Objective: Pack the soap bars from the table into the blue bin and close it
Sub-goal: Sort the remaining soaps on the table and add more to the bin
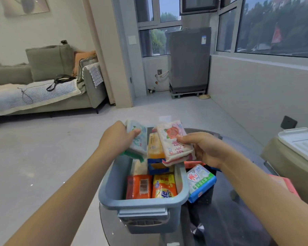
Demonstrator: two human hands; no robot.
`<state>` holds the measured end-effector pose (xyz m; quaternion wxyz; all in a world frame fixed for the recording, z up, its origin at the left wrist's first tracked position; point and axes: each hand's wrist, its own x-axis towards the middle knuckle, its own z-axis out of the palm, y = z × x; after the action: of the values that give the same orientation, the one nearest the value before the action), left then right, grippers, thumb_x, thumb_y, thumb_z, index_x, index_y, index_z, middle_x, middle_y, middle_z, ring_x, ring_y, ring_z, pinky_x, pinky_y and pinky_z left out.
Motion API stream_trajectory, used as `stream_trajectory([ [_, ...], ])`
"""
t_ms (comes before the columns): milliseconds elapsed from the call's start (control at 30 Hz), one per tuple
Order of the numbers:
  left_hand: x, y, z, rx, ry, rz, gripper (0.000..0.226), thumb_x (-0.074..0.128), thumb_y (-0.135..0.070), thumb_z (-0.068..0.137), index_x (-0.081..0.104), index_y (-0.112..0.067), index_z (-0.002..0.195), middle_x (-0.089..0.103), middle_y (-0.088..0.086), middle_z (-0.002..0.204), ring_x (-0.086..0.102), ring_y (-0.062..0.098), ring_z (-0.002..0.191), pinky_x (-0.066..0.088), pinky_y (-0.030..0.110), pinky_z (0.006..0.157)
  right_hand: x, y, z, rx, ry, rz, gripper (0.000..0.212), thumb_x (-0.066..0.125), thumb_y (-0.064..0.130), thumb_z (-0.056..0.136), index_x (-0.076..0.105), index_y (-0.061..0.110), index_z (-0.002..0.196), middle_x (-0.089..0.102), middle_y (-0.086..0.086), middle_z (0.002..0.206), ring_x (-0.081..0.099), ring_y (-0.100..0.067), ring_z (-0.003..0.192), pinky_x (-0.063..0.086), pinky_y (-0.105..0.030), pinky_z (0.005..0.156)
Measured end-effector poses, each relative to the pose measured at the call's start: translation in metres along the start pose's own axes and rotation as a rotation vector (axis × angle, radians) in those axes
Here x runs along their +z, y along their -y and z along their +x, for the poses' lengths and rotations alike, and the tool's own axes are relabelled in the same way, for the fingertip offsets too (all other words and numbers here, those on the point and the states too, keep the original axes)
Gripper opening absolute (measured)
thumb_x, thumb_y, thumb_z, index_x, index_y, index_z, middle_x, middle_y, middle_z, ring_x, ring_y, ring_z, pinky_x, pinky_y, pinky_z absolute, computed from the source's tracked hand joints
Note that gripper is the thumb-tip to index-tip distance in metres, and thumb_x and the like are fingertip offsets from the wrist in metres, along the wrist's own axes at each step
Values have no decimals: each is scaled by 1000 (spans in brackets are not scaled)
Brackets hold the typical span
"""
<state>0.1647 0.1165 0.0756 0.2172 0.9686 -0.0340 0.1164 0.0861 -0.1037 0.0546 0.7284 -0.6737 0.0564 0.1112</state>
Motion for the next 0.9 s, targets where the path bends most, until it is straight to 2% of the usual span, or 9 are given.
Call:
stream_trajectory([
  [100, 6, 3, 1, -21, 133, 52, 44, 57, -47, 84, 48, -10, 106, 62, 6, 87, 56, 16, 60, 37, 24, 39, -1, 0, 1, -3, -12, -7, 27, 64, 22, 81, 64, 3, 100, 74, -11, 92, 69, -23, 81, 54, -35, 78],
  [167, 14, 1, 0, -57, 253, 4, 41, 58, -41, 86, 46, -10, 111, 59, 5, 82, 62, 16, 57, 44, 23, 33, 0, 1, 1, -6, -16, -12, 27, 64, 22, 81, 63, 3, 101, 74, -12, 93, 69, -23, 82, 54, -35, 77],
  [233, 20, -2, -1, -77, 333, -24, 41, 57, -37, 88, 48, -8, 115, 59, 7, 85, 65, 21, 63, 48, 25, 36, 1, 1, 1, -10, -14, -21, 28, 64, 22, 81, 62, 2, 101, 74, -12, 94, 70, -23, 83, 55, -33, 73],
  [367, 24, -8, 2, -77, 353, 64, 40, 50, -35, 92, 47, -8, 121, 65, 13, 106, 66, 25, 79, 48, 26, 45, 2, 0, 1, -17, -15, -35, 31, 65, 23, 81, 61, 2, 104, 73, -13, 96, 70, -23, 83, 58, -30, 67],
  [467, 22, -12, 2, -43, 422, 138, 42, 39, -32, 97, 41, -7, 130, 60, 14, 117, 59, 24, 82, 43, 23, 49, 2, 1, 0, -17, -11, -39, 31, 65, 23, 80, 62, 3, 103, 74, -12, 93, 71, -22, 81, 58, -30, 65],
  [567, 19, -9, -3, -1, 495, 199, 41, 35, -33, 98, 45, -8, 128, 56, 11, 124, 58, 24, 98, 43, 24, 58, 2, 0, 0, -17, -9, -34, 28, 65, 23, 81, 62, 4, 101, 75, -9, 86, 72, -20, 75, 57, -27, 58],
  [667, 14, -2, -11, 30, 510, 106, 39, 38, -31, 97, 49, -8, 126, 55, 11, 130, 53, 21, 104, 39, 28, 80, 2, 0, -1, -22, -8, -38, 25, 64, 22, 82, 62, 4, 99, 75, -6, 80, 72, -17, 70, 56, -25, 54],
  [800, 9, 9, -21, 59, 496, -38, 43, 41, -29, 97, 41, -15, 138, 48, 5, 141, 49, 18, 116, 37, 29, 88, 1, -1, -1, -29, -23, -56, 25, 64, 23, 81, 62, 5, 98, 75, -8, 86, 71, -18, 74, 57, -27, 60],
  [900, 11, 15, -26, 26, 493, -249, 44, 40, -31, 97, 37, -22, 140, 49, 2, 137, 49, 12, 104, 42, 22, 80, 5, 1, 1, -33, -50, -109, 25, 65, 25, 81, 62, 6, 96, 75, -6, 82, 72, -17, 73, 57, -26, 58],
])
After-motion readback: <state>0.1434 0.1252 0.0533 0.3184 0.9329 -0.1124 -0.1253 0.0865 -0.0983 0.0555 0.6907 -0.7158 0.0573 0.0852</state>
